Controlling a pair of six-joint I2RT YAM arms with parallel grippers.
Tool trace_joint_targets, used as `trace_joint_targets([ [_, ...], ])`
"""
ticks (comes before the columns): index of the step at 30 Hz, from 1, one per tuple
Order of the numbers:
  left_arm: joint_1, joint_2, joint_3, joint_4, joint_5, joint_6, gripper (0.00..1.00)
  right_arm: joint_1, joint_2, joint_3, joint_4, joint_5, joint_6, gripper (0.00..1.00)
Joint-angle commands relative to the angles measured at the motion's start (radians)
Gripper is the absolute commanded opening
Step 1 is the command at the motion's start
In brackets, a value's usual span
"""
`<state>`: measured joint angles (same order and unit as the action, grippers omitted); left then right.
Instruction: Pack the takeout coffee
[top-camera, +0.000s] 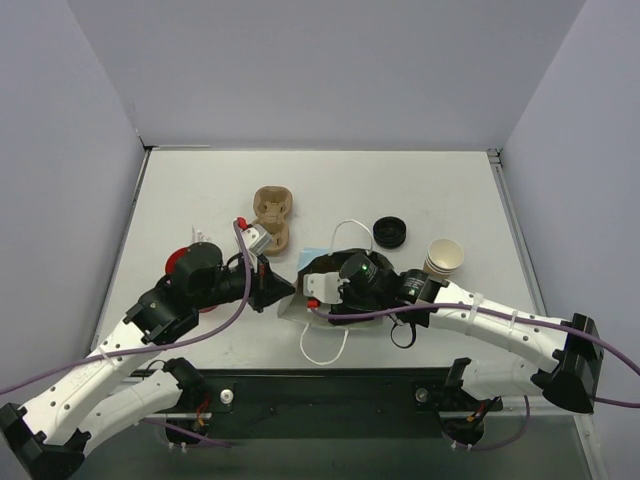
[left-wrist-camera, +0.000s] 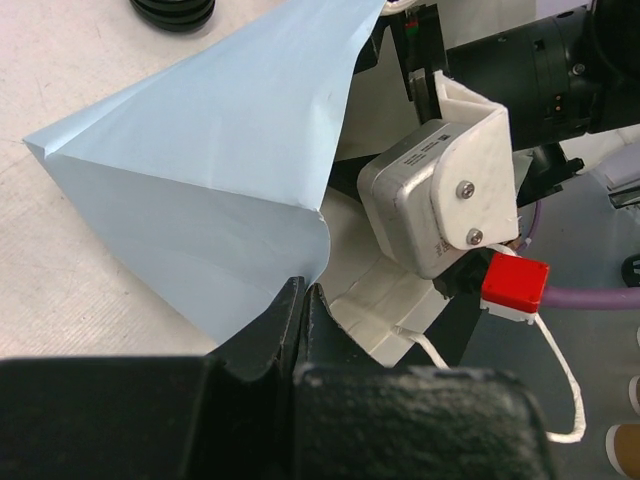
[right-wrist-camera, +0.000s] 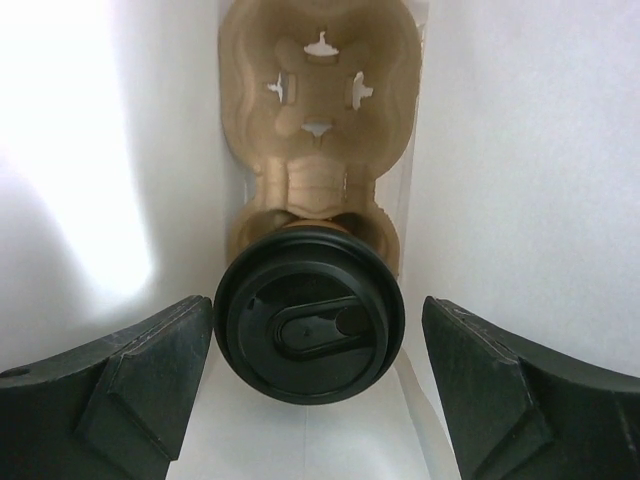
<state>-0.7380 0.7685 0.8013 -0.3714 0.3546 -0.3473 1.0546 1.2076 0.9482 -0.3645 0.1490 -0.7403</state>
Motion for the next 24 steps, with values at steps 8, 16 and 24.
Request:
trace_joint_targets([
  [8,-0.004,0.077,0.134,-0.118,-0.025,-0.012,0.0,0.002,-0.026,0.093,-0.063,-0.006,0.062,0.88],
  [16,-0.02,0.127,0.213,-0.156,-0.046,-0.033,0.0,0.001,-0.042,0.09,-0.08,-0.026,0.085,0.76],
  [24,-0.031,0.178,0.248,-0.195,-0.054,-0.053,0.0,0.001,-0.051,0.109,-0.085,-0.022,0.127,0.74],
])
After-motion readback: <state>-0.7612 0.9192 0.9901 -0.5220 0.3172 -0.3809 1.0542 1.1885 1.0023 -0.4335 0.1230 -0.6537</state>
